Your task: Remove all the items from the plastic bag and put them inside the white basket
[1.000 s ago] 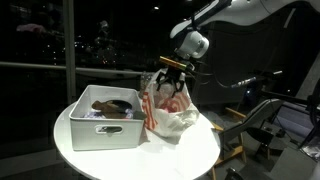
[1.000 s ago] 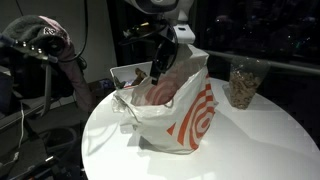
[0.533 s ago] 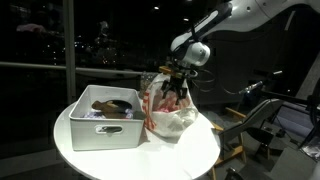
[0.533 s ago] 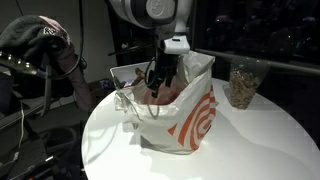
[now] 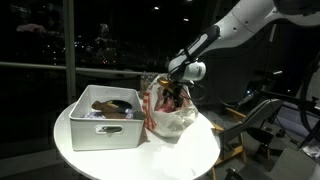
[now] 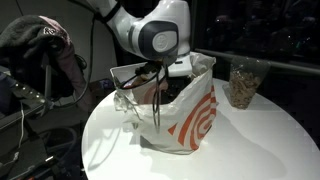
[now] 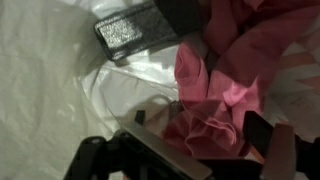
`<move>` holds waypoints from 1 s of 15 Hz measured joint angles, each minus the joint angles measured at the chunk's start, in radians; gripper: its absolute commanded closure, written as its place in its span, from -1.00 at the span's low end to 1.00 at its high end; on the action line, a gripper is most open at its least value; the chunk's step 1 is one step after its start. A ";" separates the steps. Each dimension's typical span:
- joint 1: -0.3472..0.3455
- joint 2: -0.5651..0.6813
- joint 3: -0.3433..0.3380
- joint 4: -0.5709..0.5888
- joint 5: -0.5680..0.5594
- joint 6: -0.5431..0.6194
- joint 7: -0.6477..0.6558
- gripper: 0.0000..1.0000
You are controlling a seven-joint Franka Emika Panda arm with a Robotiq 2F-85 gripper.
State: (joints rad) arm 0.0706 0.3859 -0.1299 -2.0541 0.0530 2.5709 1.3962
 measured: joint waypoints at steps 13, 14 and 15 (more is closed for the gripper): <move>0.066 0.218 -0.084 0.176 -0.109 0.099 0.138 0.02; 0.067 0.223 -0.085 0.180 -0.109 0.099 0.138 0.16; 0.068 0.223 -0.086 0.181 -0.109 0.099 0.138 0.34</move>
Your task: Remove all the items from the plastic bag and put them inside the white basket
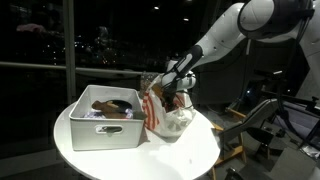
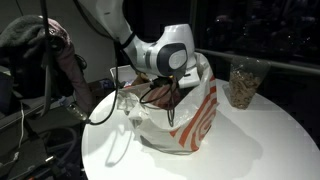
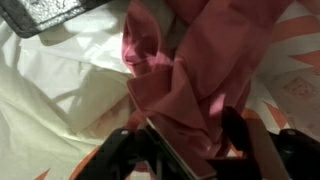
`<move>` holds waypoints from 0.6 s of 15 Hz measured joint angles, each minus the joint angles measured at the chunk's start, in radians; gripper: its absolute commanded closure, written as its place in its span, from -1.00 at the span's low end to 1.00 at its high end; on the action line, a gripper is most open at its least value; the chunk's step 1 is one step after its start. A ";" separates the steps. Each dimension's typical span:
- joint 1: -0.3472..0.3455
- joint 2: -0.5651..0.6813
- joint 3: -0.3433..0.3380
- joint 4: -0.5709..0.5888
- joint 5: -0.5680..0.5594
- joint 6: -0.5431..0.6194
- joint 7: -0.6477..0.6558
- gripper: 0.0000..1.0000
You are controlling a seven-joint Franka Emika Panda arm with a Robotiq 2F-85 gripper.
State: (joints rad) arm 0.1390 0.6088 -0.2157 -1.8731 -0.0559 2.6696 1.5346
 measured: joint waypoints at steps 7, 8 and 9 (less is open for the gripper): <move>0.022 -0.015 -0.011 0.000 0.000 -0.067 0.000 1.00; 0.027 -0.025 -0.011 0.000 0.000 -0.097 0.001 1.00; 0.032 -0.042 -0.009 0.000 0.004 -0.144 0.015 0.98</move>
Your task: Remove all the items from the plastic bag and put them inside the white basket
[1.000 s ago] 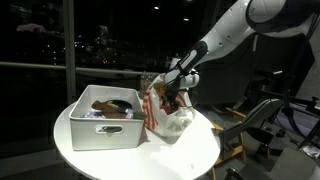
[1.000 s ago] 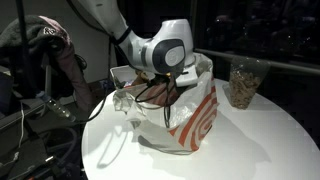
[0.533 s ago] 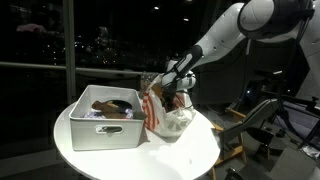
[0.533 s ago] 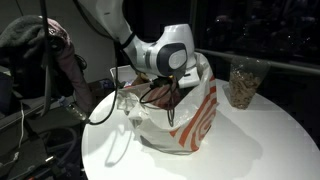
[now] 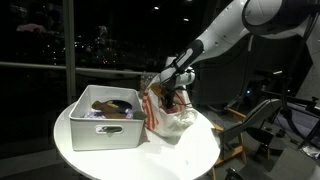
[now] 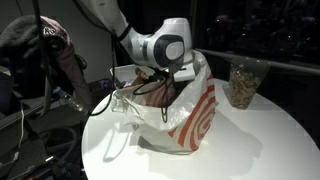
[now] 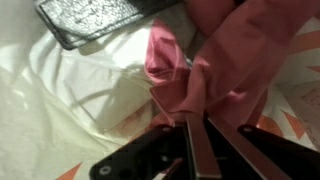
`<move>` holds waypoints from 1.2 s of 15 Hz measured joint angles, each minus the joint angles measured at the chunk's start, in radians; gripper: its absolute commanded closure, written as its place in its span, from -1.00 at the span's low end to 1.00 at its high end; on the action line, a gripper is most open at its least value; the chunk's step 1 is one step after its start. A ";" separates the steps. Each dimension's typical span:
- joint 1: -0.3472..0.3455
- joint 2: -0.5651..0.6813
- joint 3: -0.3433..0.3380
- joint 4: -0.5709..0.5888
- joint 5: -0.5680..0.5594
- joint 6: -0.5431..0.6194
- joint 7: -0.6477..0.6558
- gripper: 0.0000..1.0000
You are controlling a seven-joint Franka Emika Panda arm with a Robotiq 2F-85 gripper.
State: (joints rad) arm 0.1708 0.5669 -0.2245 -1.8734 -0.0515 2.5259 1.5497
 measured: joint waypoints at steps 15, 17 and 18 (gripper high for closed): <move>-0.027 -0.492 0.152 0.004 -0.022 -0.710 0.024 0.98; -0.028 -0.580 0.186 0.003 -0.046 -0.709 0.014 0.98; -0.028 -0.620 0.206 0.006 -0.060 -0.709 0.010 0.98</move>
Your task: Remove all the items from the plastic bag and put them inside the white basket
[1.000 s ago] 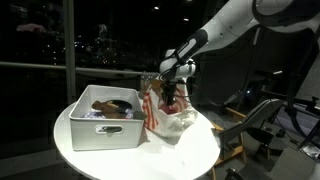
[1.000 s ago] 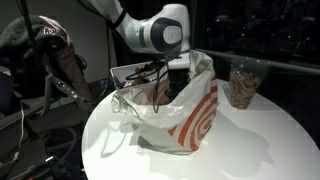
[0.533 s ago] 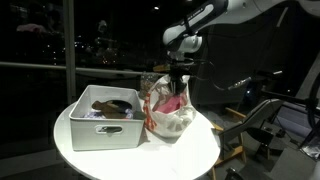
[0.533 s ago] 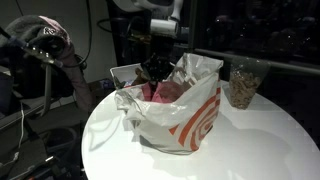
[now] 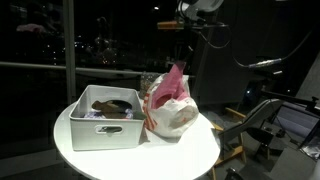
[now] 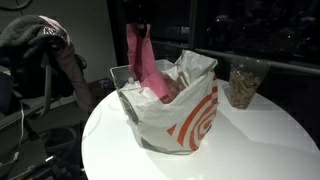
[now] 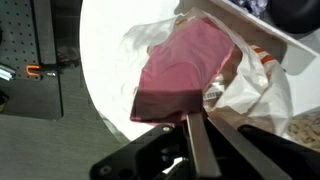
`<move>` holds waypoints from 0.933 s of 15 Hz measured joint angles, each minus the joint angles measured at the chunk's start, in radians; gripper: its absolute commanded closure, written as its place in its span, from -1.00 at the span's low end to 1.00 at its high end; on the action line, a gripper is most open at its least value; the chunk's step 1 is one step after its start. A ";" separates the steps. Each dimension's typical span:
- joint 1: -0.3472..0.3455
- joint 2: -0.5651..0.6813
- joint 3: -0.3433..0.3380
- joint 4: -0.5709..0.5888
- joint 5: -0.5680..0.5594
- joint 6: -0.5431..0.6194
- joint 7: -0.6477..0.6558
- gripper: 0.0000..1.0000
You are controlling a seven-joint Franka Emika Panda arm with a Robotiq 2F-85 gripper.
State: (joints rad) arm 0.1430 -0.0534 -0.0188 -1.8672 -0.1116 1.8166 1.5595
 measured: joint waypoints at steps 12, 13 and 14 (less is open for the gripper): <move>0.016 0.005 0.256 0.325 -0.111 0.185 -0.075 0.98; 0.025 0.050 0.264 0.358 -0.114 0.217 -0.092 0.98; 0.038 0.096 0.267 0.388 -0.114 0.246 -0.108 0.98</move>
State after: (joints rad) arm 0.1806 0.0426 0.2483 -1.4790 -0.2256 2.0623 1.4515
